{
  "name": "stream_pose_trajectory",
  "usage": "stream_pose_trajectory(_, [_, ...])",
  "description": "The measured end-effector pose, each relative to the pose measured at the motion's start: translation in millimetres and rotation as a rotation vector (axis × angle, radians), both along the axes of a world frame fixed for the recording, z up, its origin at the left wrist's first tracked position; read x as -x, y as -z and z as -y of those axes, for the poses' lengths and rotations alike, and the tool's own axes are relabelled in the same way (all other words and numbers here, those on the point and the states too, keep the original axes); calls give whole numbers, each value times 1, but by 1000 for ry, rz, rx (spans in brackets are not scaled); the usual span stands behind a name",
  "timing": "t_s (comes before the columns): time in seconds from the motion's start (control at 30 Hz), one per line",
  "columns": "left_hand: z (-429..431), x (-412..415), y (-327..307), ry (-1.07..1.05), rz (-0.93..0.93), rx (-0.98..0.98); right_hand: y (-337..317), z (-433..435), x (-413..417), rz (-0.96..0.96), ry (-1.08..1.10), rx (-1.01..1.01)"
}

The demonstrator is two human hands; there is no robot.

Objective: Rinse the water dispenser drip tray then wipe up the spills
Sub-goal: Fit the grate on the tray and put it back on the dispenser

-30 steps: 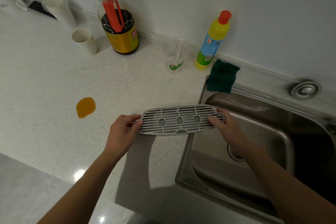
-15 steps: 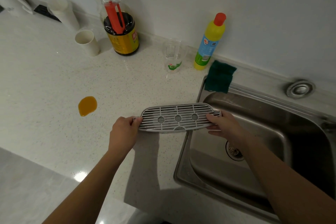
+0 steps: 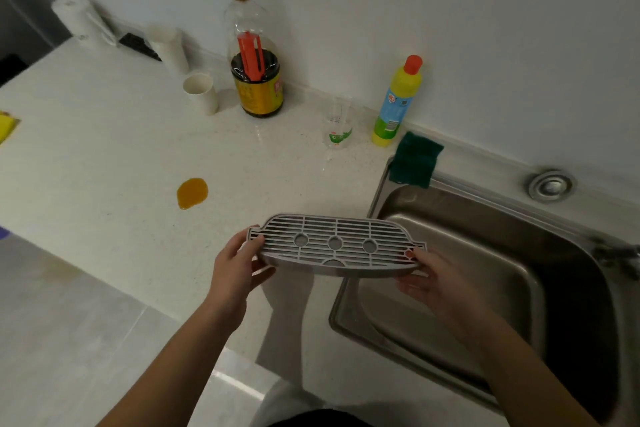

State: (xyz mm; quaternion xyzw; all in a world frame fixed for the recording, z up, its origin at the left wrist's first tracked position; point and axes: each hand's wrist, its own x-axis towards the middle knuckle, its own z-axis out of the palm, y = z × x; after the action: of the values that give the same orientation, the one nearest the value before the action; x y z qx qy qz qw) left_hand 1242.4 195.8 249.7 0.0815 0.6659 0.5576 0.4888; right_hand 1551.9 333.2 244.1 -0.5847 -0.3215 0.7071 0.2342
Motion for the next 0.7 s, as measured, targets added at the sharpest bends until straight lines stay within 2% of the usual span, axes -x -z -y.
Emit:
stream_pose_trajectory(0.17, [60, -14, -8, -119, -31, -12, 0, 33, 4, -20, -43, -43])
stream_pose_trajectory(0.33, [135, -13, -8, -319, -51, -12, -4, 61, 42, -84, -208, -16])
stream_pose_trajectory(0.53, [218, 18, -19, -554, -56, -42, -21, 95, 129, -107, -393, -67])
stream_pose_trajectory(0.7, [289, 76, -22, -717, -60, -89, -24, 142, 230, -114, -570, -130])
